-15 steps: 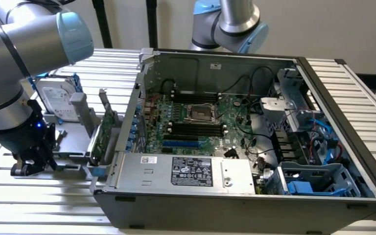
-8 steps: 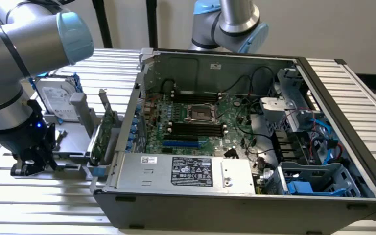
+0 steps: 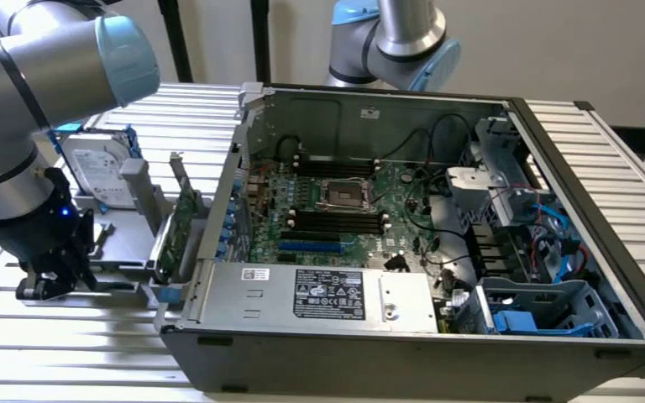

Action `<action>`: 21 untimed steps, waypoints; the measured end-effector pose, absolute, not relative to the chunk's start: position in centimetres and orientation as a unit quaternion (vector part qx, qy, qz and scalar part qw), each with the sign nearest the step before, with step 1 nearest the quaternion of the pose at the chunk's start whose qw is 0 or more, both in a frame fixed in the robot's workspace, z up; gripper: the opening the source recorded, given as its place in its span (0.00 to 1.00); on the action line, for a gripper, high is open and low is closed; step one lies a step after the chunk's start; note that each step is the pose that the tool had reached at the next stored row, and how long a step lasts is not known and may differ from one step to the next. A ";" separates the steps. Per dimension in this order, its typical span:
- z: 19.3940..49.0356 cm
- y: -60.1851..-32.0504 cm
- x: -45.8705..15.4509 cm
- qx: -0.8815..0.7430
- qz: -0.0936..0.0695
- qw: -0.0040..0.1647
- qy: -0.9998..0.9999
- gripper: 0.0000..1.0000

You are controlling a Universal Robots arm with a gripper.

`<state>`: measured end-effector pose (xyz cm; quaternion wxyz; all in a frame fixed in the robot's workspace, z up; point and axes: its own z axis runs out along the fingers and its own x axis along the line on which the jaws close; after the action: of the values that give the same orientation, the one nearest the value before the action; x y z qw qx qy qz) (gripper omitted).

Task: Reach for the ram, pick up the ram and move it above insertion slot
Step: 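Pick up the ram and move it above insertion slot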

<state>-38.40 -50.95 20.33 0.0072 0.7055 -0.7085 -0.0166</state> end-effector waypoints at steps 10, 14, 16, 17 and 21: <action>23.0 -51.0 -38.4 0.705 -0.017 0.008 -0.708 0.13; 24.8 -51.0 -38.2 0.706 -0.017 0.008 -0.708 0.13; 25.7 -51.0 -38.1 0.706 -0.017 0.008 -0.708 0.13; 26.1 -51.0 -37.9 0.706 -0.017 0.008 -0.708 0.13; 28.0 -51.0 -37.3 0.706 -0.017 0.008 -0.708 0.13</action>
<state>-37.33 -50.96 27.97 0.0080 0.7057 -0.7083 -0.0174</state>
